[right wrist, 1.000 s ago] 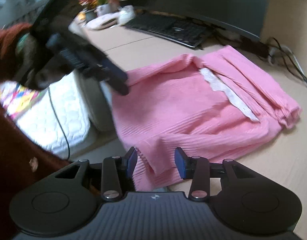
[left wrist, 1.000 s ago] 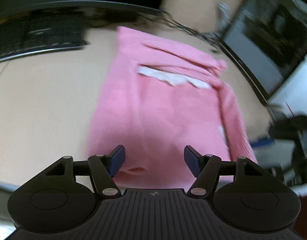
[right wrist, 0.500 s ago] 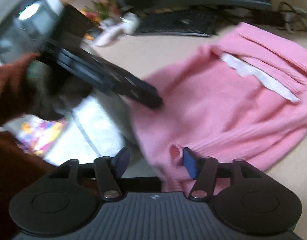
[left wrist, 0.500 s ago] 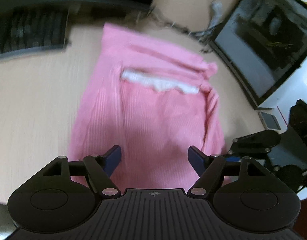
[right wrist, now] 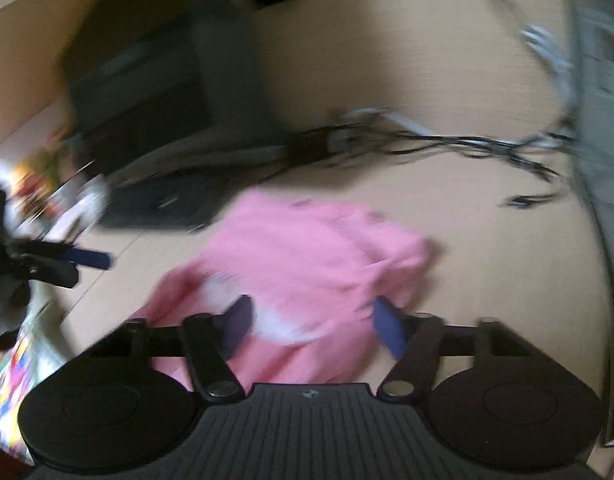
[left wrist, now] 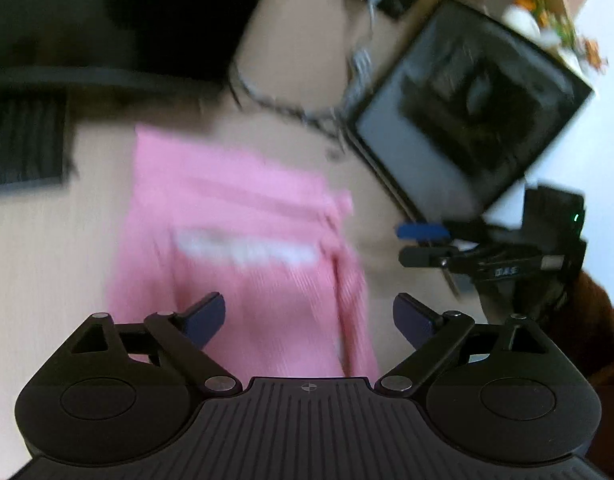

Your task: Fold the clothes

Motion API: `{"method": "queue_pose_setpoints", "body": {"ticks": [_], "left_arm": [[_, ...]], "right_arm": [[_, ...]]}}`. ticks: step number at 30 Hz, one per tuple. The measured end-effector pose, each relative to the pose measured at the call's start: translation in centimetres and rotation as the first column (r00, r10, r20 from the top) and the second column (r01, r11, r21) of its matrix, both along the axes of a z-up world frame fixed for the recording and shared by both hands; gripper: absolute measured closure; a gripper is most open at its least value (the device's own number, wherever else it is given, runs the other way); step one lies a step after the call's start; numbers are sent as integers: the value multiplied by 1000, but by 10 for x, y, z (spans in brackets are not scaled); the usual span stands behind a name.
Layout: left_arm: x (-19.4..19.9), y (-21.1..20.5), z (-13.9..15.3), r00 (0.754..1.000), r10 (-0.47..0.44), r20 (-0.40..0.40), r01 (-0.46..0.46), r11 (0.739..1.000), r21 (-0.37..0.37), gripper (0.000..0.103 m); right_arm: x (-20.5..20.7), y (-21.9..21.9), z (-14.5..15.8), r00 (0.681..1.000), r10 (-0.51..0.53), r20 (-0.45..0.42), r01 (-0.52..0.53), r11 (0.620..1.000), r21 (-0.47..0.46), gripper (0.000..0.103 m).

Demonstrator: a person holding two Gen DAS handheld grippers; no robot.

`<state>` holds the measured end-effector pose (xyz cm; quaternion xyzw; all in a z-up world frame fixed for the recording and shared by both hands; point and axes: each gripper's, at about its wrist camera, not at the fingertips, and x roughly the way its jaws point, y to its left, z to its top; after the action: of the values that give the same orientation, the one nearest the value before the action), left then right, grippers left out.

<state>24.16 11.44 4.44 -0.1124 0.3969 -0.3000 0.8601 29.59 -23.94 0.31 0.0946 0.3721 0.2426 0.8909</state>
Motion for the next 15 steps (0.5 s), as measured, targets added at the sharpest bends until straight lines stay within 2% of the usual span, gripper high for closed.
{"method": "queue_pose_setpoints", "body": {"ticks": [2, 4, 6, 9, 11, 12, 15], "left_arm": [[28, 5, -4, 999, 50, 16, -50, 999, 18, 16], [62, 13, -20, 993, 118, -23, -117, 993, 25, 28], [93, 14, -39, 982, 174, -68, -170, 984, 49, 32], [130, 19, -64, 966, 224, -127, -215, 973, 78, 37], [148, 19, -79, 957, 236, -170, -225, 971, 84, 47], [152, 18, -85, 954, 232, -192, -222, 972, 74, 50], [162, 11, -94, 951, 218, -218, -213, 976, 47, 57]], "right_arm": [[22, 0, -13, 992, -99, -77, 103, 993, 59, 57], [37, 0, -26, 977, -174, -124, 186, 978, 93, 57], [52, 8, -34, 966, -220, -134, 230, 971, 67, 57], [75, 21, -47, 958, -237, -164, 237, 971, -19, 57], [88, 27, -57, 955, -233, -186, 227, 972, -54, 64], [92, 31, -60, 955, -230, -186, 220, 973, -69, 72], [107, 35, -61, 953, -258, -158, 241, 963, -118, 77]]}}
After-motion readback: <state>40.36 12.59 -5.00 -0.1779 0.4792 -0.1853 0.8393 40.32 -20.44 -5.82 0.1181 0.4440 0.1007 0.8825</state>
